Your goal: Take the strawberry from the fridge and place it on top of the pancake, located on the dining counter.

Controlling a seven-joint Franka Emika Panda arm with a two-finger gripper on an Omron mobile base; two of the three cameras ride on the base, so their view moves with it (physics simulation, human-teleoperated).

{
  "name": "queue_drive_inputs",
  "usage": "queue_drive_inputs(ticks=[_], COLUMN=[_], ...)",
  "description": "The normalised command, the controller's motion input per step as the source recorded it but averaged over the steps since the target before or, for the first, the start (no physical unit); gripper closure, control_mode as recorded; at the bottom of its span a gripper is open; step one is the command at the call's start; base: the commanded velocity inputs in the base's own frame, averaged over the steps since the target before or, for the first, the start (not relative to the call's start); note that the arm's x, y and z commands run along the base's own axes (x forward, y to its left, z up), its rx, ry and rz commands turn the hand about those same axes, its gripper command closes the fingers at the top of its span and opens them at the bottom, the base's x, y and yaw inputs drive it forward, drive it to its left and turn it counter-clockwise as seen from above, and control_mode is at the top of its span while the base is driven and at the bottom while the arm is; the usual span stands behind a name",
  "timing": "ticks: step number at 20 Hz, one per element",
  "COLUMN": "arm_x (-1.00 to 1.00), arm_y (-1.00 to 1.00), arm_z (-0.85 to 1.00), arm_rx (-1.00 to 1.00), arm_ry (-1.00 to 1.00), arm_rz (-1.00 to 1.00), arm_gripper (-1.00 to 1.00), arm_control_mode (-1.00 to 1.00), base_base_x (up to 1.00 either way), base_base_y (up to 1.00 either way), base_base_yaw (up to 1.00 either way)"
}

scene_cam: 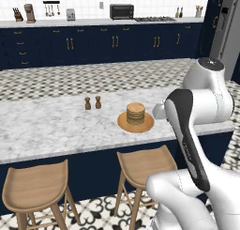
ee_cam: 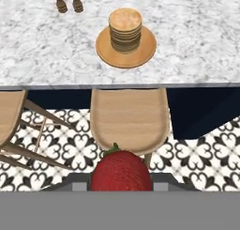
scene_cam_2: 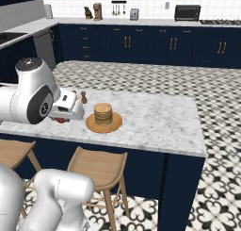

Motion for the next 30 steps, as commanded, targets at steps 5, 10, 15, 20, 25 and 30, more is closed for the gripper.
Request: queue_drive_inputs(ticks=[5, 10, 15, 20, 25, 30], arm_x=[1.0, 1.0, 1.0, 1.0, 0.99, 1.0], arm_y=[0.01, -0.01, 0.0, 0.0, -0.19, -0.05], arm_z=[0.27, -0.46, -0.69, -0.33, -0.01, -0.32], arm_rx=[-0.04, 0.0, 0.01, 0.0, 0.0, 0.0], arm_ry=[0.14, 0.09, 0.04, 0.1, 0.15, 0.09], arm_rz=[0.0, -0.01, -0.01, 0.0, 0.0, 0.0], arm_gripper=[1.0, 1.0, 1.0, 1.0, 1.0, 1.0], arm_control_mode=[-1.0, -1.0, -1.0, -1.0, -1.0, -1.0], base_base_x=[0.0, 0.0, 0.0, 0.0, 0.0, 0.0], base_base_y=[0.0, 0.0, 0.0, 0.0, 0.0, 0.0], base_base_yaw=[0.0, 0.0, 0.0, 0.0, 0.0, 0.0])
